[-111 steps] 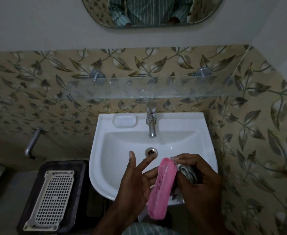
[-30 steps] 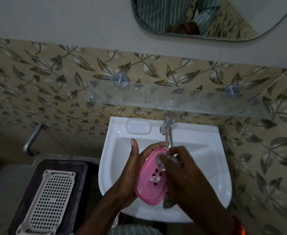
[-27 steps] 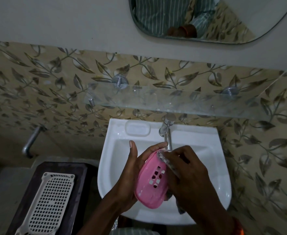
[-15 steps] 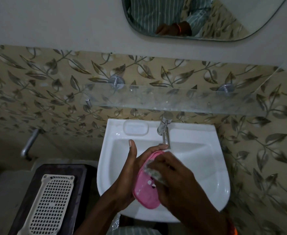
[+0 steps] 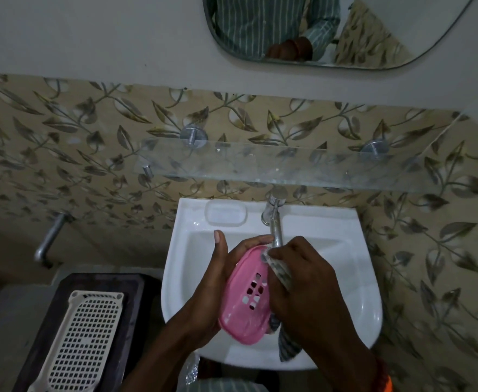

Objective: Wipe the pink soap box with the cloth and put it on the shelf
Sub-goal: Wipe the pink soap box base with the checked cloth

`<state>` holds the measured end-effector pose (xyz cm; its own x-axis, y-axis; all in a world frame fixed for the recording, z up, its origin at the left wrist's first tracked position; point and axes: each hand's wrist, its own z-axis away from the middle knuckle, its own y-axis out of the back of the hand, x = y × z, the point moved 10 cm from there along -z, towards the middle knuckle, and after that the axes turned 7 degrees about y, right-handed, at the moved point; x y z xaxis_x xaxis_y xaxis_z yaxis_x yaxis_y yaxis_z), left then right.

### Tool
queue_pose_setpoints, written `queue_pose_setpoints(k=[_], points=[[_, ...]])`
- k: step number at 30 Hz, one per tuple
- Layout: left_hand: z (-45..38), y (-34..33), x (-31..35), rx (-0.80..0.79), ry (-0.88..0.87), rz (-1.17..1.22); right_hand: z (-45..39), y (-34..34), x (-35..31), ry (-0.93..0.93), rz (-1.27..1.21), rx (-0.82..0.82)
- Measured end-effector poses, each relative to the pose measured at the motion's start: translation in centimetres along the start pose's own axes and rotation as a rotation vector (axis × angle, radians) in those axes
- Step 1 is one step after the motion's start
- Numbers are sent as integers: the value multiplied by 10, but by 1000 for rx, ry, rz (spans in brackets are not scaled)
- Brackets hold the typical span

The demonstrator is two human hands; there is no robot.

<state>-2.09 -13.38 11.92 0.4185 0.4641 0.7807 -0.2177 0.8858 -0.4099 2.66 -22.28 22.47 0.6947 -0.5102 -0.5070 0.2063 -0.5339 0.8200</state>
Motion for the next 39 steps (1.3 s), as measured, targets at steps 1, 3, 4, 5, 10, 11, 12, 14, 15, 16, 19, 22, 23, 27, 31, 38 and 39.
queue_pose_setpoints(k=[1, 3, 4, 5, 10, 11, 12, 14, 15, 16, 19, 22, 23, 27, 31, 38, 39], points=[[0, -1, 0, -12, 16, -5, 3, -4, -7, 39, -9, -42], [1, -4, 1, -31, 31, -18, 13, -16, -24, 135, 6, -150], [2, -2, 1, -24, 32, -16, 19, -20, -31, 187, 37, -189], [3, -1, 2, -18, 32, -12, 22, -20, -35, 236, 71, -196], [6, -8, 5, -94, 49, 35, 4, 4, -8, 121, 130, -114], [6, -9, 6, -100, 51, 34, 7, -1, -14, 155, 138, -140], [6, -8, 7, -96, 53, 25, 13, -8, -21, 211, 140, -177], [6, -6, 7, -87, 53, 4, 26, -15, -34, 289, 110, -209], [7, -7, 6, -97, 53, 1, 25, -12, -31, 288, 106, -185], [8, -8, 5, -110, 56, 1, 19, -6, -25, 254, 94, -139], [11, -12, 4, -149, 72, 15, 9, 4, -8, 143, 48, -79], [14, -12, 3, -164, 78, 6, 21, -7, -17, 227, -2, -138], [15, -13, 3, -167, 76, -5, 22, -5, -17, 245, 6, -137], [16, -13, 4, -147, 70, -26, 12, 9, -5, 188, 80, -99], [18, -12, 4, -124, 57, -53, 25, 0, -26, 292, 56, -176], [19, -15, 6, -93, 49, -52, 35, -2, -35, 285, 54, -205], [19, -15, 5, -96, 53, -50, 39, -5, -39, 325, 53, -218]])
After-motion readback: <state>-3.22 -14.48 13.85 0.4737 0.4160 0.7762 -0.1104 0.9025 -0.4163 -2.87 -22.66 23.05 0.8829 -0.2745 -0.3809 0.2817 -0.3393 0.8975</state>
